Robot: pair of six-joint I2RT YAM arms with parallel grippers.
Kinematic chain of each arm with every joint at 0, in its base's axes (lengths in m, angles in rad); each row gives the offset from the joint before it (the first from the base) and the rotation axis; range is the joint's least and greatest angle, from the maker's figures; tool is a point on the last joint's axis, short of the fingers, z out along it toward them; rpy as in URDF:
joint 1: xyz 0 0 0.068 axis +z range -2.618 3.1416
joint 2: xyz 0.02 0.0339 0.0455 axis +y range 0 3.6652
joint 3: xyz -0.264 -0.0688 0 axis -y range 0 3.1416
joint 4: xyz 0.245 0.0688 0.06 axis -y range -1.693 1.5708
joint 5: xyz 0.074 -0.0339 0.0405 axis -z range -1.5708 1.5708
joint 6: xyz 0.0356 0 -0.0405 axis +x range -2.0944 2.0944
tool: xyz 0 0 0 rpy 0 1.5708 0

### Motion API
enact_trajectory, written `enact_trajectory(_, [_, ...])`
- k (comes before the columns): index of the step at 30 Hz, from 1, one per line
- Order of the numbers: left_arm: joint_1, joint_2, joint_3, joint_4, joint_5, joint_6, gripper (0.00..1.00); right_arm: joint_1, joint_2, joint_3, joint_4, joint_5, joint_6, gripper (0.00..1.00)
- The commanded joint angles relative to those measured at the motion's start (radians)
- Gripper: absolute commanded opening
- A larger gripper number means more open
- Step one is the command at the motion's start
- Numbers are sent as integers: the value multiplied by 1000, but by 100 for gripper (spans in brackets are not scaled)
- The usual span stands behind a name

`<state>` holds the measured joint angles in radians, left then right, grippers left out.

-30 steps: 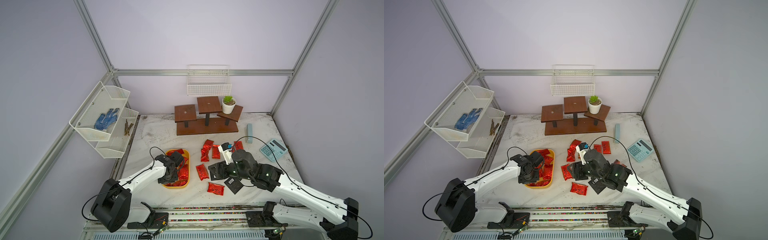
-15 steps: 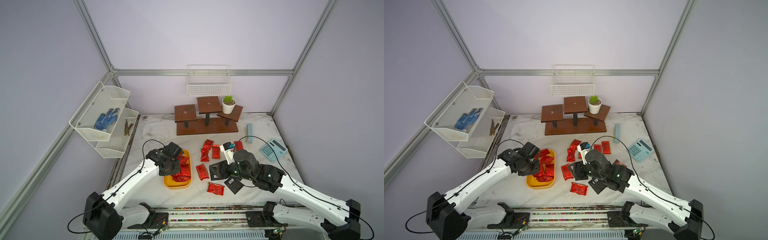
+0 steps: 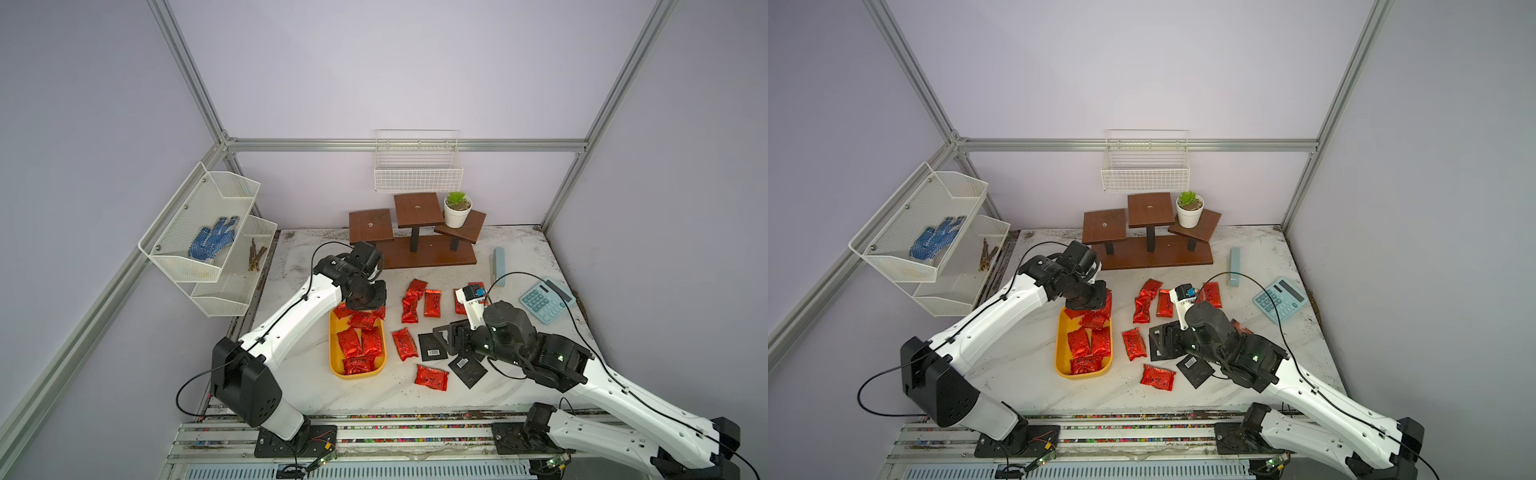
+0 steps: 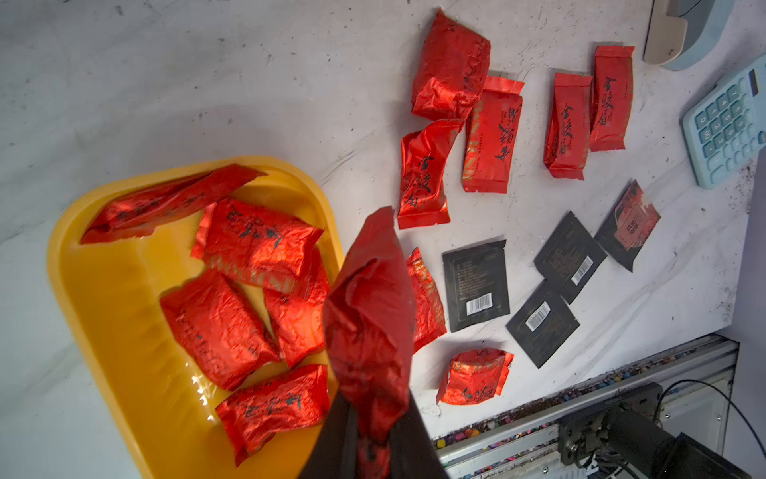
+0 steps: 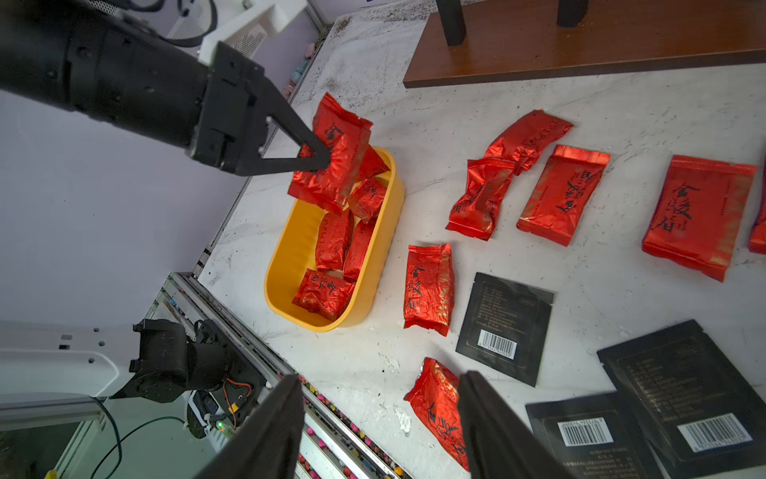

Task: Take the tea bags out of the storage box
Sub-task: Place the tea bag at the center of the board.

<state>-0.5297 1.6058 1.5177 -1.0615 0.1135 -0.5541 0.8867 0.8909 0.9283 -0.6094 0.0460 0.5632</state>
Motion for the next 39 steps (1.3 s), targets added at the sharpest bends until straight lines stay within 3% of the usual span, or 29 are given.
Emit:
enact_trajectory(1, [47, 88, 86, 62, 128, 91, 14, -8, -27, 18, -54, 29, 3, 64])
enact_trajectory(7, [131, 286, 190, 168, 295, 115, 13, -10, -66, 24, -100, 52, 24, 64])
enact_trajectory(13, [139, 462, 332, 189, 334, 133, 13, -12, -81, 23, -127, 56, 41, 64])
enact_trajectory(17, [139, 523, 368, 200, 319, 132, 13, -13, -94, 20, -137, 62, 52, 64])
enact_trajectory(23, [139, 533, 301, 253, 258, 120, 14, -12, -114, 9, -148, 72, 55, 65])
enact_trajectory(29, [139, 546, 266, 263, 201, 125, 25, -13, -114, 12, -155, 68, 53, 64])
enact_trajectory(32, [139, 539, 255, 251, 140, 124, 48, -12, -122, 15, -160, 69, 51, 64])
enact_trajectory(36, [134, 485, 237, 241, 38, 135, 57, -12, -124, 14, -166, 75, 46, 64])
enact_trajectory(39, [134, 433, 233, 214, -46, 137, 57, -12, -118, 15, -165, 75, 44, 64])
